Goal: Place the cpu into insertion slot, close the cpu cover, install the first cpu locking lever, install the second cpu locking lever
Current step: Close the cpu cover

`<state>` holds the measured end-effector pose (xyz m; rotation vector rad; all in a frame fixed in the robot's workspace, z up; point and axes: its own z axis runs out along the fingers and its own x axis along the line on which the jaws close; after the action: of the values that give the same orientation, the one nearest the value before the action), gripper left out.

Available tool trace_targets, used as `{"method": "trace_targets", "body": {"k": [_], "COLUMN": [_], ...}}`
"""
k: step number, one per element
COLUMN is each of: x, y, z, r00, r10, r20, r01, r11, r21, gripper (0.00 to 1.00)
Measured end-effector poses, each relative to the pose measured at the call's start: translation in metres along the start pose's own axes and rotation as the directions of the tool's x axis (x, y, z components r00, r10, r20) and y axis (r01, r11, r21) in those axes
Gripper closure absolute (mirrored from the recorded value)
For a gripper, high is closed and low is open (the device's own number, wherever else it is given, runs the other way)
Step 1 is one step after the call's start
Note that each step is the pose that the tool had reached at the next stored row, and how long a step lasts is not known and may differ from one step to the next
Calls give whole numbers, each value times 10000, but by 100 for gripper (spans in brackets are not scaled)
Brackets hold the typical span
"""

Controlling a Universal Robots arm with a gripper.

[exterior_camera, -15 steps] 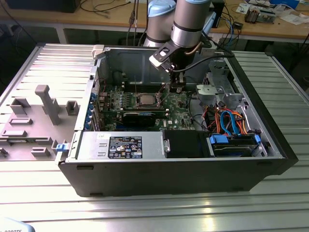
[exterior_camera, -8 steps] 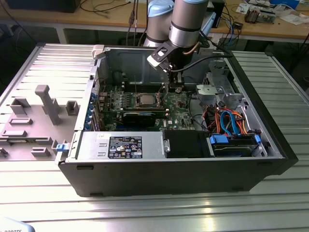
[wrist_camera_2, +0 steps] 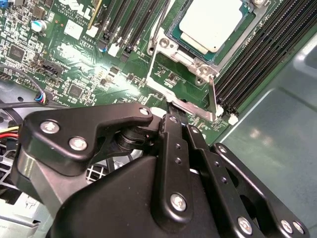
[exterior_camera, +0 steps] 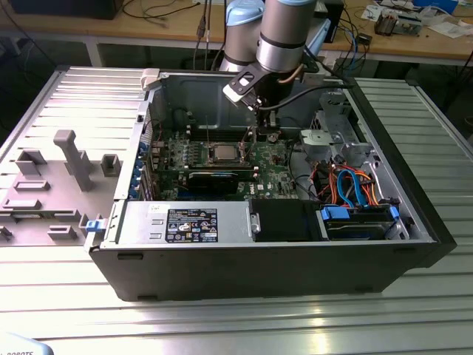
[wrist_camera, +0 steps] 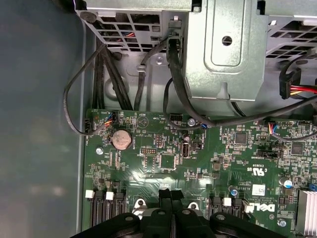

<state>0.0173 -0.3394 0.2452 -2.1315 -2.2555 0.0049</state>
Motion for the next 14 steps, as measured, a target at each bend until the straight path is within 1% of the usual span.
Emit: {"method": "trace_targets", "body": {"k": [14], "x": [2], "y": [-28], "z": [1], "r00": [10000], "r10": [0], "r20": [0], "r01": [0], "r11": [10000], "r21": [0], "gripper": [89]}}
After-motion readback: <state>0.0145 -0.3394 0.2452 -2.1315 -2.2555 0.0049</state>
